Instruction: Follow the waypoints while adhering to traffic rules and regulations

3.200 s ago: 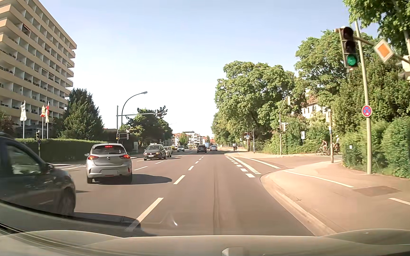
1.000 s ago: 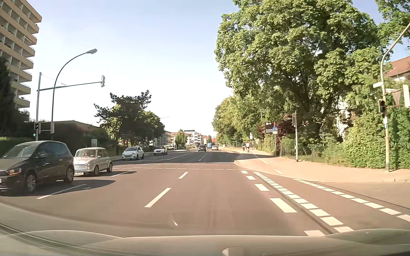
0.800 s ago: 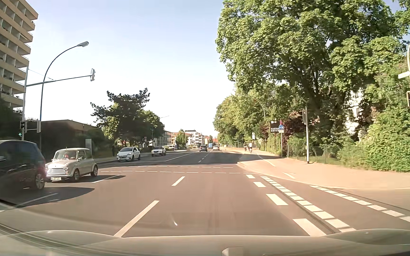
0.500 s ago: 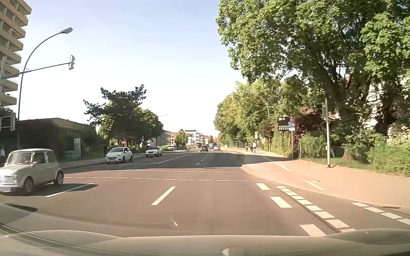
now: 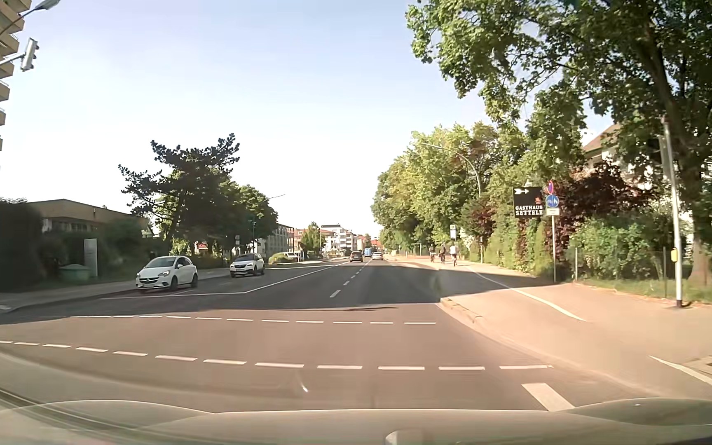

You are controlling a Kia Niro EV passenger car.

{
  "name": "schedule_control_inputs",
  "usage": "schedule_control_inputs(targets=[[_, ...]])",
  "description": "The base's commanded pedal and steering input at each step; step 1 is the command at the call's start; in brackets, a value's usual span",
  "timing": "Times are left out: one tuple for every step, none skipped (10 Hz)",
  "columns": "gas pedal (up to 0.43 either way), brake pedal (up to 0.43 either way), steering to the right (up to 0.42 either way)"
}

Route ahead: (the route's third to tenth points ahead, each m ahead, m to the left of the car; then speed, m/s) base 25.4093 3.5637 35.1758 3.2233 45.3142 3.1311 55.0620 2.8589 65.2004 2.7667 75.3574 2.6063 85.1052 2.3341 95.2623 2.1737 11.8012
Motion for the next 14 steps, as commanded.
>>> schedule_control_inputs(targets=[[0.098,0.0,-0.006],[0.087,0.0,-0.004],[0.067,0.0,-0.003],[0.067,0.0,-0.004],[0.067,0.0,-0.004],[0.079,0.0,-0.003],[0.11,0.0,-0.003],[0.13,0.0,-0.002],[0.138,0.0,-0.002],[0.138,0.0,-0.002],[0.138,0.0,-0.001],[0.138,0.0,0.001],[0.138,0.0,0.002],[0.138,0.0,0.002]])
